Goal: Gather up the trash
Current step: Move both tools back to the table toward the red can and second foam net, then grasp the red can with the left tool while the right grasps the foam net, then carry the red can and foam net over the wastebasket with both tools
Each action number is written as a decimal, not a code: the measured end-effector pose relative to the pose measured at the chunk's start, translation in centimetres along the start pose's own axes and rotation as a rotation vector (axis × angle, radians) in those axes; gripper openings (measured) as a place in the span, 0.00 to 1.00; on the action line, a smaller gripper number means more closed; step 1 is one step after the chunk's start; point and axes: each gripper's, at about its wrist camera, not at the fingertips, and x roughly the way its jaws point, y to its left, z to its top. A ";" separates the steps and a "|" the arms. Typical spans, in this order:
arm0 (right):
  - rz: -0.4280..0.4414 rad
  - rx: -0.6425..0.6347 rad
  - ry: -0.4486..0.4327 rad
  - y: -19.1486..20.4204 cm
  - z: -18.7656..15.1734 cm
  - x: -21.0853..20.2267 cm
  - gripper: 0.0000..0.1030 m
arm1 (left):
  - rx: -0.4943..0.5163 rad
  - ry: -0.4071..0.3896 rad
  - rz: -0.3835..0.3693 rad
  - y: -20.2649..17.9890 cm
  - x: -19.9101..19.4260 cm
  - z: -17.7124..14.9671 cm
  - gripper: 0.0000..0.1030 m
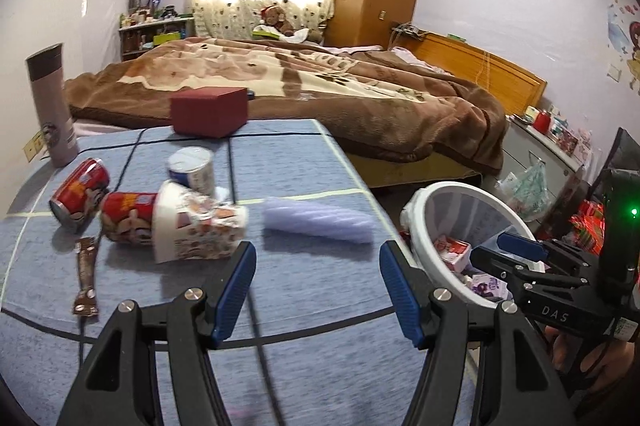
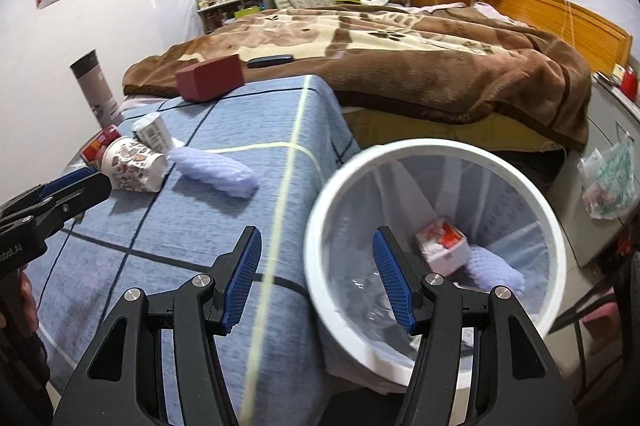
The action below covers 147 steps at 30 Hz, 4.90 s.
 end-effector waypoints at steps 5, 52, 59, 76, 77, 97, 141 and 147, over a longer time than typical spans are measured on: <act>0.025 -0.049 0.001 1.8 0.4 0.5 0.58 | -0.034 -0.001 0.037 2.8 -0.7 -0.3 0.65; 0.001 -0.333 0.157 9.6 4.6 9.7 0.58 | -0.160 0.094 0.276 23.8 3.9 3.9 0.67; 0.014 -0.279 0.192 10.0 4.7 9.7 0.50 | -0.161 0.110 0.257 24.1 5.3 4.0 0.67; 0.060 -0.024 0.202 9.7 4.4 9.4 0.27 | -0.157 0.139 0.273 24.3 6.6 3.8 0.57; 0.063 -0.018 0.204 9.7 4.4 9.4 0.26 | -0.150 0.139 0.277 24.2 6.5 3.8 0.57; 0.096 0.047 0.118 9.5 4.6 7.8 0.26 | -0.145 0.097 0.250 19.8 3.4 2.8 0.53; 0.115 0.062 0.071 9.0 4.8 5.8 0.26 | -0.145 0.075 0.223 18.1 1.8 3.9 0.55; 0.119 0.070 0.040 8.5 4.8 4.2 0.26 | -0.122 0.052 0.200 16.0 0.3 4.1 0.55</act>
